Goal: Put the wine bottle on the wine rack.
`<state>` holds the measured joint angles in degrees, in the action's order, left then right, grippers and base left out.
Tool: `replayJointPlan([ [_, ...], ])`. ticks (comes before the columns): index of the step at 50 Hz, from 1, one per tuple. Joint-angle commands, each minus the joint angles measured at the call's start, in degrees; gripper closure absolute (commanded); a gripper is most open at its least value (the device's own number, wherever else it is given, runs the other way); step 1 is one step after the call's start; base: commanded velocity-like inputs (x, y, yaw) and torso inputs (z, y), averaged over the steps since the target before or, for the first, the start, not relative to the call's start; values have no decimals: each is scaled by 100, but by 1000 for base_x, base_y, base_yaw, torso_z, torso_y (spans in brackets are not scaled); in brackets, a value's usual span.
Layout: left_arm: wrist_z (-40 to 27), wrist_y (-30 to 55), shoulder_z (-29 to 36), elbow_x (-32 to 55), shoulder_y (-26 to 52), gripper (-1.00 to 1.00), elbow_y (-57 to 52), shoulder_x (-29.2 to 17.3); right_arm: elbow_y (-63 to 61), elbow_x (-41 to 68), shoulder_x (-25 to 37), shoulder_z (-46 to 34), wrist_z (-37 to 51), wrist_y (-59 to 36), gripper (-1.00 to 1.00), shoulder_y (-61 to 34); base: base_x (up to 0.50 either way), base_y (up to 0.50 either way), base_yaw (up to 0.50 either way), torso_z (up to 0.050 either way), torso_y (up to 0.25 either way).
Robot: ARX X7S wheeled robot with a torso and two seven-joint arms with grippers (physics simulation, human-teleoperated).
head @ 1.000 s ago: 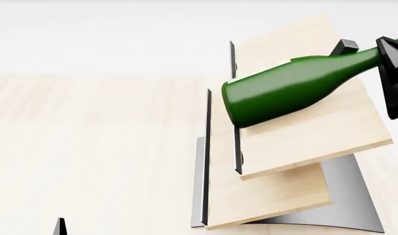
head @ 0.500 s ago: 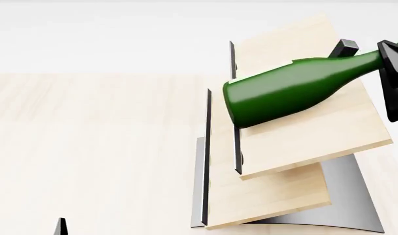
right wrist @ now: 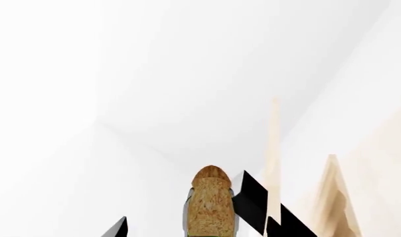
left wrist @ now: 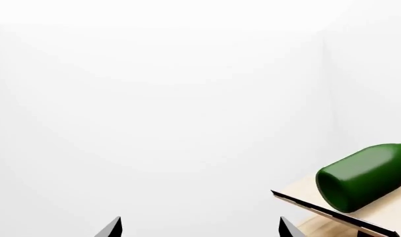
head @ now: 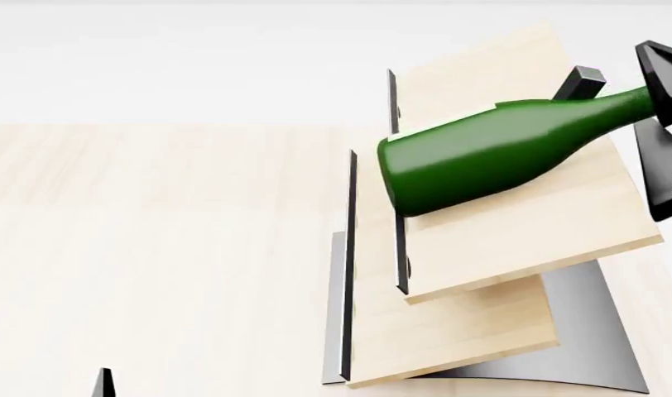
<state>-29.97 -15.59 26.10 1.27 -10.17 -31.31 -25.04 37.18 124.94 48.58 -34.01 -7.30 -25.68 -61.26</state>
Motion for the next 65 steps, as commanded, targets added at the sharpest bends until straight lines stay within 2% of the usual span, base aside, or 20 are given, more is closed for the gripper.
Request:
replayJointPlan([
  [1,-11,4,11,4,9,-100,0,-8,-63,-46,-13,31,-82,28,-100,38,0,0,0,0,0],
  [16,-26,-5,28,-4,11,-100,13,-20,-149,-49,34,78,-86,65,-100,91,0,0,0,0,0],
  [52,-60,34,77,-13,36,-100,-5,-38,-893,496,831,773,-51,612,-100,1049,0,0,0,0,0],
  [65,-72,44,93,-19,40,-100,-16,-47,-2315,-222,1210,1146,178,2190,-100,2144,0,0,0,0,0],
])
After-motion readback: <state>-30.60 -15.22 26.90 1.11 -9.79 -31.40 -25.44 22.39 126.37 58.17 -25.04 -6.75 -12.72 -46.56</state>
